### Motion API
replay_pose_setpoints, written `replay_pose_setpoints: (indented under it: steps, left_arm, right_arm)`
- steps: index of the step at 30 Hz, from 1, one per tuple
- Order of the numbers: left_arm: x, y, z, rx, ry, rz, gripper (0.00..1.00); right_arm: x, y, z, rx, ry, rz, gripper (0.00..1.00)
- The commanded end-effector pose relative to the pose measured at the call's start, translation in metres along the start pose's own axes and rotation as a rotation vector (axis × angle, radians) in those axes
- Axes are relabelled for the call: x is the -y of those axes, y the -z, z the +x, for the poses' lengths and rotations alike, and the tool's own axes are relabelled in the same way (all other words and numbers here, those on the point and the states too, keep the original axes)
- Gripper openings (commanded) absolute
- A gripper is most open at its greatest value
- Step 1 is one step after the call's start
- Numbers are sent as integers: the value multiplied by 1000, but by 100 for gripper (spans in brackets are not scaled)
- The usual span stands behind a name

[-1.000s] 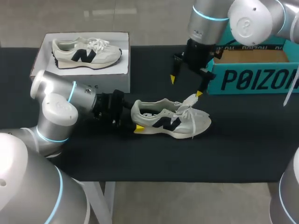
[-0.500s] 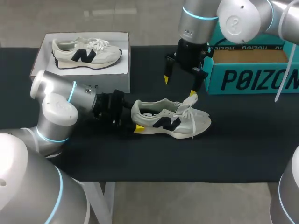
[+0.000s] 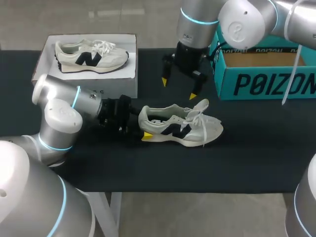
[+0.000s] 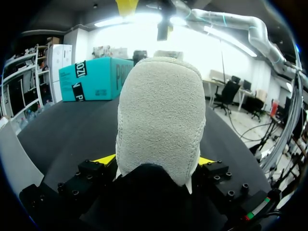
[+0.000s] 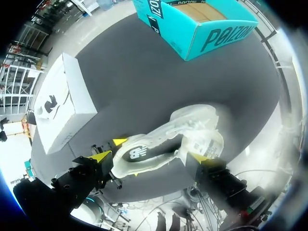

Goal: Take the shoe out of the shoebox, open the shoe tongue, remove and reinsert the insole, then place the shoe into the shoebox

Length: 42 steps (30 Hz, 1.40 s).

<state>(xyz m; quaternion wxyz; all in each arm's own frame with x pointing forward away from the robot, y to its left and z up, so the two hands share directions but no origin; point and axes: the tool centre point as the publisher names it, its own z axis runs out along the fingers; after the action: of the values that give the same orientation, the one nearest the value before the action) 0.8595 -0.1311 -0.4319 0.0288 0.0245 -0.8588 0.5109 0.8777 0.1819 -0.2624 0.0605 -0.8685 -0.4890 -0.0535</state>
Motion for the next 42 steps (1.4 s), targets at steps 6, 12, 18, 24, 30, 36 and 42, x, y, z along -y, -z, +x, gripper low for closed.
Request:
replay_pose_setpoints:
  steps: [6,12,18,24,30,36,42]
  left_arm:
    - [0,0,-1,-2,0,-2,0]
    - [0,0,-1,-2,0,-2,0]
    - [0,0,-1,-2,0,-2,0]
    - [0,0,-1,-2,0,-2,0]
    - [0,0,-1,-2,0,-2,0]
    - [0,0,-1,-2,0,-2,0]
    - [0,0,-1,-2,0,-2,0]
  right_arm:
    - [4,-1,1,-36,357,1,100]
    - [-21,-11,-9,66,872,-172,100]
    - [-41,2,-27,-73,1124,-162,100]
    - [-41,17,-11,-79,1315,66,100]
    - [-41,17,-11,-79,1315,66,100]
    - [-41,17,-11,-79,1315,66,100]
    - [-37,18,0,-35,1435,-25,100]
